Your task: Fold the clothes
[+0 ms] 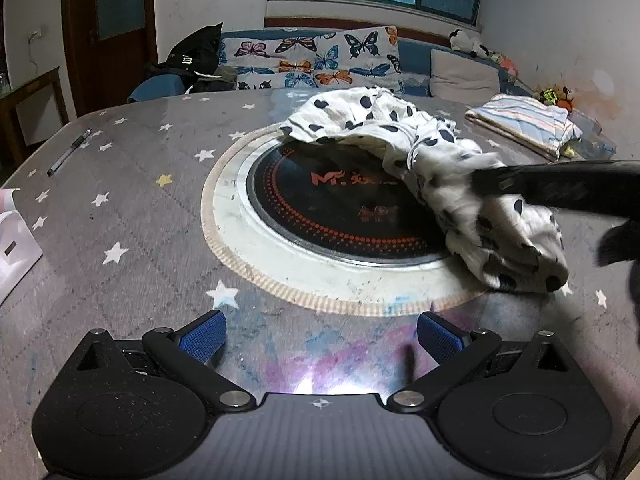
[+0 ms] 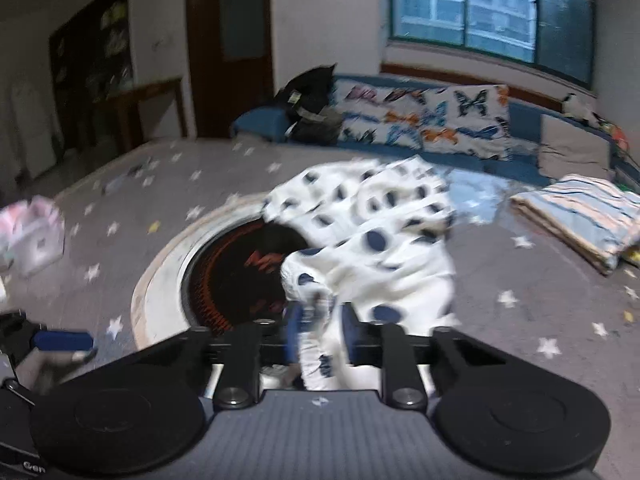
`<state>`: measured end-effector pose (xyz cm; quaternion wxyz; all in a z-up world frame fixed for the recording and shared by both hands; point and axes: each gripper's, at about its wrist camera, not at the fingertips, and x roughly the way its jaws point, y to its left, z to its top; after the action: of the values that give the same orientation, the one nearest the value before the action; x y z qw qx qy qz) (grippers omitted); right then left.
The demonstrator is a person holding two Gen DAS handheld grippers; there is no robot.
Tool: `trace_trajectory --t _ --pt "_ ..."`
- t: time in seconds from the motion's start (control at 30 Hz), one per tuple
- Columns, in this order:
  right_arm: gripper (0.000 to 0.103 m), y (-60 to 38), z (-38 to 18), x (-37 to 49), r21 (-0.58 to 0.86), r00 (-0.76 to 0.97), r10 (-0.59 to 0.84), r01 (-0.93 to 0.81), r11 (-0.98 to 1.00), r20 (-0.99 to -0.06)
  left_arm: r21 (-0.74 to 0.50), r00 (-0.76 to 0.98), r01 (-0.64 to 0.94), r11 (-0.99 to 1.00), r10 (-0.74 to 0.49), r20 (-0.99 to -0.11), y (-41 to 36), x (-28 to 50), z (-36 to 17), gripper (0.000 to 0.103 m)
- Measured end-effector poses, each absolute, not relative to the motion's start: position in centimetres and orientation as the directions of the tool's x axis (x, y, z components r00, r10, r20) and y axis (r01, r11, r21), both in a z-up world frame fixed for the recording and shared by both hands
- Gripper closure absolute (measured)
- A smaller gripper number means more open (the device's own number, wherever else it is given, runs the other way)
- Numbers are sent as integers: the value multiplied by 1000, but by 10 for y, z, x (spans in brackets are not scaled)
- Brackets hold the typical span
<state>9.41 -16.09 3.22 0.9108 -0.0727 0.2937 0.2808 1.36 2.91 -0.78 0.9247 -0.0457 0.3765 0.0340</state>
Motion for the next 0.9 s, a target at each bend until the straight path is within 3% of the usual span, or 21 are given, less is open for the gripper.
trace_trajectory --t 0.33,0.53,0.9 --pt "95 -256 48 101 152 798 355 -322 934 -487 -89 748 -34 995 -33 -663 9 26 6 1" --pt "95 -307 22 105 215 801 265 -174 961 -537 -120 751 23 993 -96 -654 -11 44 8 8" --pt "93 -330 -8 102 290 760 271 -113 950 -590 -165 721 87 982 -176 -670 -45 88 -2 16"
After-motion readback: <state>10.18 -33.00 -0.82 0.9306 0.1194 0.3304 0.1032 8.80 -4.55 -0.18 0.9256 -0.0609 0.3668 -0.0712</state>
